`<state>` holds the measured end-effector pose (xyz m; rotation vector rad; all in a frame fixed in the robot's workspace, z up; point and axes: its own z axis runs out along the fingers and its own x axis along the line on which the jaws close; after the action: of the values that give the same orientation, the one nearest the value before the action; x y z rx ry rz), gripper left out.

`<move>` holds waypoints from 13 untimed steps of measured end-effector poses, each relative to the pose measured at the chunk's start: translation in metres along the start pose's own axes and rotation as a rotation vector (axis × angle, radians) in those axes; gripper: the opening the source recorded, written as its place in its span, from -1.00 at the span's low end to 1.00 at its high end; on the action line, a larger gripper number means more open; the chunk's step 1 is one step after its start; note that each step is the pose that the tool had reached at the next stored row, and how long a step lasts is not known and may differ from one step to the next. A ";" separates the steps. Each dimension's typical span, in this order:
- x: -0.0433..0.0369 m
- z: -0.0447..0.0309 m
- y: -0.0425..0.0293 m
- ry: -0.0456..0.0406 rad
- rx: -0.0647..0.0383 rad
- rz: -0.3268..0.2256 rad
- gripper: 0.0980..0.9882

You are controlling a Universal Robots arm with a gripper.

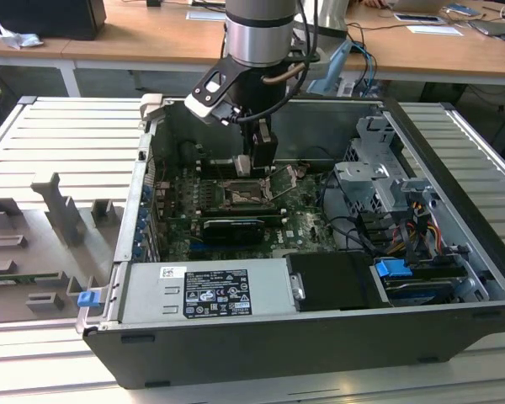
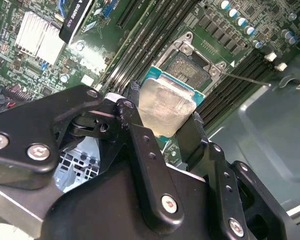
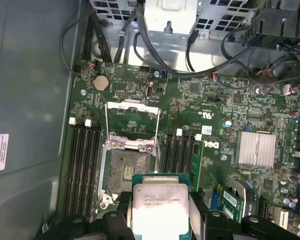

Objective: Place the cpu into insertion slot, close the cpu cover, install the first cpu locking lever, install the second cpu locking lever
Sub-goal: 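Place the cpu into insertion slot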

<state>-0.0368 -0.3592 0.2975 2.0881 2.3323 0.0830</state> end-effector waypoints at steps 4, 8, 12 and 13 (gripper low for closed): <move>-0.0002 0.0054 -0.0003 0.0000 0.000 0.001 0.00; -0.0002 0.0084 -0.0004 -0.0002 0.000 0.004 0.00; -0.0003 0.0098 -0.0005 -0.0020 -0.001 0.030 0.00; -0.0003 0.0102 -0.0005 -0.0027 -0.001 0.044 0.00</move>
<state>-0.0368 -0.3592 0.2873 2.1383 2.2842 0.0819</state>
